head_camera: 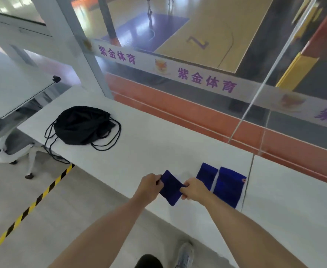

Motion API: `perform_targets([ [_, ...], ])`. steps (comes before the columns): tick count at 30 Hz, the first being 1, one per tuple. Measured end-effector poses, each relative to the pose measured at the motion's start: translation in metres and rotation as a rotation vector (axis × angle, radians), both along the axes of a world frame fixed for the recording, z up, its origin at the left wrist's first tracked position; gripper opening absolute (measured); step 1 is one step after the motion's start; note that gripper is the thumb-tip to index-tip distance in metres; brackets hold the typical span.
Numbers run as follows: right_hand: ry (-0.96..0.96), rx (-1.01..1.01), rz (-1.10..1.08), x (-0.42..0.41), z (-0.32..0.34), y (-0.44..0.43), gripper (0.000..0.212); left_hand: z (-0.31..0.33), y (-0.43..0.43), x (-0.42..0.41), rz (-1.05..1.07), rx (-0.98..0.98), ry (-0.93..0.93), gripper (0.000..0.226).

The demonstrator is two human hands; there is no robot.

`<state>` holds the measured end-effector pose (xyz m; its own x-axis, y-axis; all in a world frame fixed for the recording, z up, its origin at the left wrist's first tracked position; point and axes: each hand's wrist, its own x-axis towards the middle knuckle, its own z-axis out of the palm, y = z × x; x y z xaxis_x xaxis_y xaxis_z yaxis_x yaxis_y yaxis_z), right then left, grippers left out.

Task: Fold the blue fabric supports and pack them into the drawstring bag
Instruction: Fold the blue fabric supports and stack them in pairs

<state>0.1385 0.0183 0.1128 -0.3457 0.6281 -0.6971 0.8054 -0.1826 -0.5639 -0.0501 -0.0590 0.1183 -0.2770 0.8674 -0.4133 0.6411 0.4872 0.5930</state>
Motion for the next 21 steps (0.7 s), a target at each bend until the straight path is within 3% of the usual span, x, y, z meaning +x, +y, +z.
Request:
perform_targets([
  [4,-0.013,-0.010,-0.120,0.000,-0.010,0.022,0.016,-0.012,0.047,-0.001,-0.060,0.033,0.015,0.026],
  [8,-0.059,-0.076,-0.258,0.006,-0.037,0.048,0.017,-0.035,0.105,-0.001,-0.241,0.028,-0.051,0.022],
  [13,-0.099,-0.104,-0.450,0.006,-0.056,0.061,0.017,-0.074,0.180,0.001,-0.494,-0.022,-0.107,0.034],
  [18,-0.187,-0.001,-0.602,0.002,-0.072,0.066,0.016,-0.123,0.237,0.010,-0.712,-0.065,-0.026,0.036],
  [21,-0.216,0.021,-0.635,-0.001,-0.072,0.061,0.012,-0.129,0.246,0.016,-0.887,0.005,0.174,0.041],
])
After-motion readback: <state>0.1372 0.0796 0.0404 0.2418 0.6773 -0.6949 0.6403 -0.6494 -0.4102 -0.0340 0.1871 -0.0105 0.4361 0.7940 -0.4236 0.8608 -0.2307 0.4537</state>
